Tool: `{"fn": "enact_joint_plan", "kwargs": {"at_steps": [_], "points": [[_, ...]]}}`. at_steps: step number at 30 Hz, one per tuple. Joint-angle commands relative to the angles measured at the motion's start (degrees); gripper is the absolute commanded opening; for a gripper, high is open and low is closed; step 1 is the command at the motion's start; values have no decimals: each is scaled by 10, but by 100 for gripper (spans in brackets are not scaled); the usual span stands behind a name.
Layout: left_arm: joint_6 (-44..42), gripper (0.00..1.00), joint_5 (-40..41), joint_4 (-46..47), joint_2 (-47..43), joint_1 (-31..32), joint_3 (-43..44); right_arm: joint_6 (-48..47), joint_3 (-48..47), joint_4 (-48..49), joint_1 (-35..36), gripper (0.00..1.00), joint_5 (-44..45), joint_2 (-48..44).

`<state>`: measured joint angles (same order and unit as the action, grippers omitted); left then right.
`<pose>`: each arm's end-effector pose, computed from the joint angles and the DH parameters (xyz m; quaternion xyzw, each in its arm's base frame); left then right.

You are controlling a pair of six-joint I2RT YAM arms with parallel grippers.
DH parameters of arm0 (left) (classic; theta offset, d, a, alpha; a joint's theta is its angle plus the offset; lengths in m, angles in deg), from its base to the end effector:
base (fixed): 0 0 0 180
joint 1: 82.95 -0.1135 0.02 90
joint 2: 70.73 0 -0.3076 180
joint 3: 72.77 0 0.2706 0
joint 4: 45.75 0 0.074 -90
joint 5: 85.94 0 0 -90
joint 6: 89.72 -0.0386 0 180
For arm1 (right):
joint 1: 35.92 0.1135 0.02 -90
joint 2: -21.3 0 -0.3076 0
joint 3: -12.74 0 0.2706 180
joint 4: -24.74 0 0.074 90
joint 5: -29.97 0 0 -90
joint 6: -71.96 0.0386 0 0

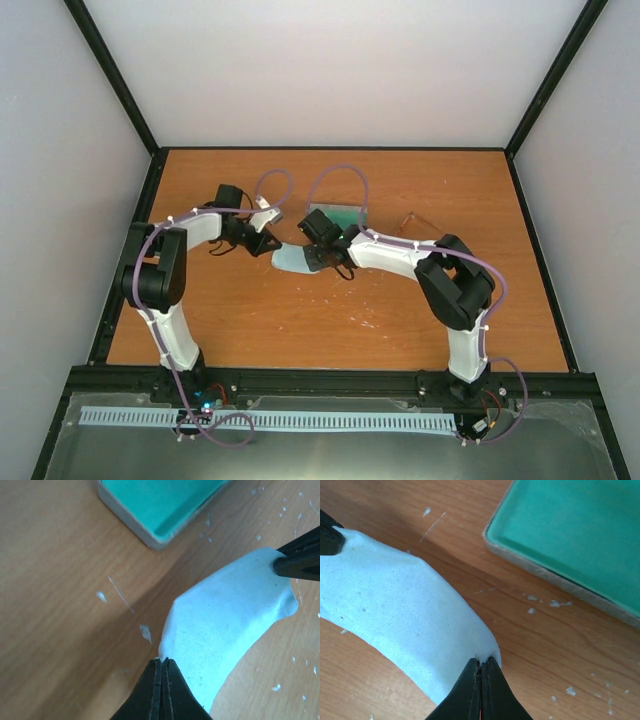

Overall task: Organize the sunglasses
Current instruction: Pick up the glasses cleaning cloth from the center of the board, then place the glasses cleaning cloth in the sunglasses case.

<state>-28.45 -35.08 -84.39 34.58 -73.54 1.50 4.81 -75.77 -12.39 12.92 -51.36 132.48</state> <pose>0.3602 -0.0844 0.1732 0.3589 0.8573 -0.2971 0.2192 0.2922 0.3254 0.1991 -0.1973 0.9425 0.0930 0.2533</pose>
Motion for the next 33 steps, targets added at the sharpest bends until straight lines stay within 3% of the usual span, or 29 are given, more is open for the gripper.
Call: {"fn": "enact_joint_plan", "kwargs": {"at_steps": [1, 13, 33], "points": [[21, 1, -17, 21, 22, 21, 44, -9, 6, 3, -15, 3, 21, -19], [63, 1, -12, 52, 77, 94, 110, -27, 39, 7, -68, 3, 35, -50], [97, 1, -3, 78, 134, 107, 194, -70, 41, 32, -136, 3, 27, -48]]}}
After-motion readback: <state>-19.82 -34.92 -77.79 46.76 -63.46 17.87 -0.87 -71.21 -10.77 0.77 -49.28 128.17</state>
